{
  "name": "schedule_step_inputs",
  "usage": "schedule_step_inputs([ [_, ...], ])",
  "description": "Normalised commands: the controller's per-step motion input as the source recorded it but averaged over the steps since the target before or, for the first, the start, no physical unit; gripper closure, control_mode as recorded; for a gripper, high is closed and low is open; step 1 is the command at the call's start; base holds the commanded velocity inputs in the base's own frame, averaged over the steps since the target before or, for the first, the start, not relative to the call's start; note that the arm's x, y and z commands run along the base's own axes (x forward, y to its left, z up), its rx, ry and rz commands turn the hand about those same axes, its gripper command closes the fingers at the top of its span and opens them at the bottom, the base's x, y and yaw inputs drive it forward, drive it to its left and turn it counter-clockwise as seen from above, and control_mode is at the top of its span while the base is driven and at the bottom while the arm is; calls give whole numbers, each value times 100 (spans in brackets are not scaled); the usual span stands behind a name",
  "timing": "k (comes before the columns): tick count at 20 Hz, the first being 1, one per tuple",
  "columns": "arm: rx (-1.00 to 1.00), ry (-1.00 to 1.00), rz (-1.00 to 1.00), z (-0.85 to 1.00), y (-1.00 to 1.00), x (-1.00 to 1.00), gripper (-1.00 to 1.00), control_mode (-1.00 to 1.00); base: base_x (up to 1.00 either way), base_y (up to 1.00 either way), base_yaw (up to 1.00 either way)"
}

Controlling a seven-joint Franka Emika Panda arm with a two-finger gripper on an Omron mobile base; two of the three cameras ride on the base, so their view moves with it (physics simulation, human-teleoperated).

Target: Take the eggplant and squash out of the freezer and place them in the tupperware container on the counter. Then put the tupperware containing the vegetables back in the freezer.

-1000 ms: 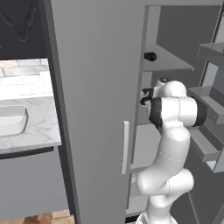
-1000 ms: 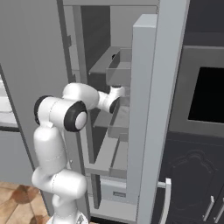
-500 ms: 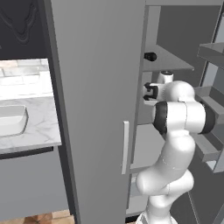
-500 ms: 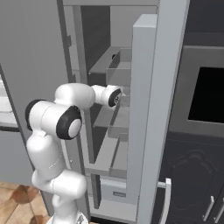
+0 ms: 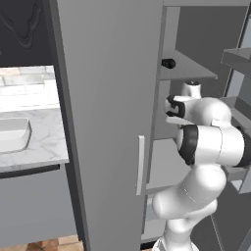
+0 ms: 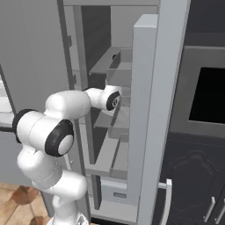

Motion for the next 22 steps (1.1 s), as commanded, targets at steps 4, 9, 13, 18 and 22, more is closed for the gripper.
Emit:
schedule_step_inputs([
  [4, -2, -6, 0, -1, 13, -66, 100, -100, 0, 0, 0],
  [9, 0, -6, 0, 4, 15, -63, 100, -100, 0, 0, 0],
  [13, 0, 0, 0, 22, 20, -59, 100, -100, 0, 0, 0],
  [18, 0, 0, 1, 45, 33, -55, 100, -100, 0, 0, 0],
  [22, 0, 0, 5, 56, 48, -63, 100, -100, 0, 0, 0],
])
